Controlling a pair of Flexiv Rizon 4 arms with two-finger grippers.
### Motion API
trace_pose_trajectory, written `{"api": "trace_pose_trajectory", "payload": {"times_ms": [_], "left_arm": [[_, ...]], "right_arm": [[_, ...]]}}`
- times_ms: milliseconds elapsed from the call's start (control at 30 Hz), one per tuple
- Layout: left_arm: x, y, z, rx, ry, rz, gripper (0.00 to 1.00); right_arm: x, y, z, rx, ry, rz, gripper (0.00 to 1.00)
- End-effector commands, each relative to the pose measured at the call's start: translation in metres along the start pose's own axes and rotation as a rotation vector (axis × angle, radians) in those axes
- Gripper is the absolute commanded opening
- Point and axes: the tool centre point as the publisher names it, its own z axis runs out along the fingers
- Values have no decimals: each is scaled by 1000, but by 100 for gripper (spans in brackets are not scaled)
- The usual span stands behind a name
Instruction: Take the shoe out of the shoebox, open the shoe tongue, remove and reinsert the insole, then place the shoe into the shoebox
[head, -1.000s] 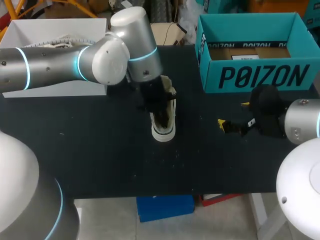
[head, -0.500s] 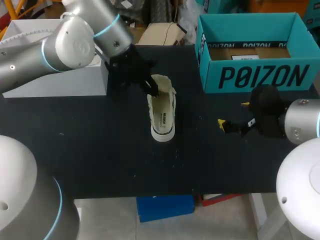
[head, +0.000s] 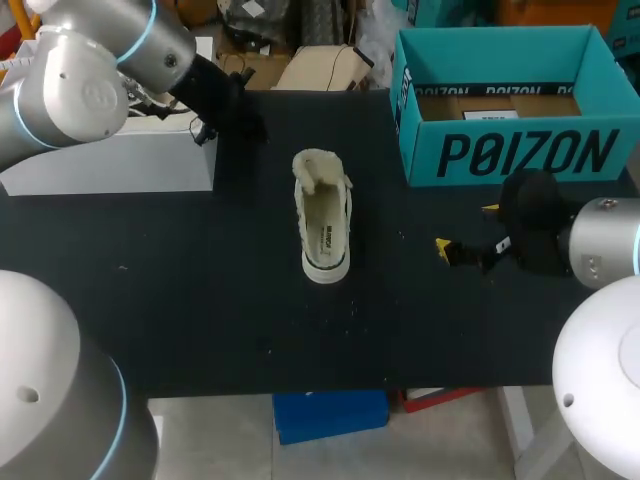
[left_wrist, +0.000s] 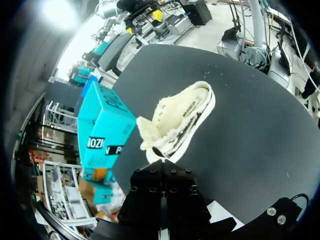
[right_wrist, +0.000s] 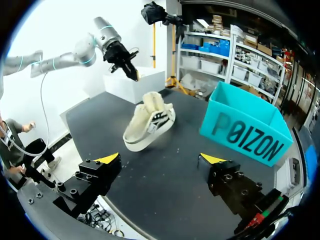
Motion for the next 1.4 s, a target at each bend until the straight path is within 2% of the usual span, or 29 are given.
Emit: {"api": "trace_pose_trajectory", "payload": {"times_ms": [33, 267, 700, 900, 1033, 1200, 1400], "left_arm": [[-19, 16, 23, -17, 33, -16, 0], [-36, 29, 43, -15, 46, -32, 0], [-48, 30, 72, 49, 75, -7, 0], [-55, 19, 98, 95, 99, 12, 0], [-55, 4, 107, 131, 97, 33, 0], [-38, -24, 104, 189, 88, 43, 0], [-18, -42, 101, 233, 85, 51, 0]], "right_arm": [[0, 0, 0, 2, 1, 1, 100], [0, 0, 0, 2, 1, 1, 100], [0, 0, 0, 2, 1, 1, 100], [0, 0, 0, 2, 1, 1, 100], [0, 0, 0, 2, 1, 1, 100], [0, 0, 0, 2, 1, 1, 100], [0, 0, 0, 2, 1, 1, 100]]}}
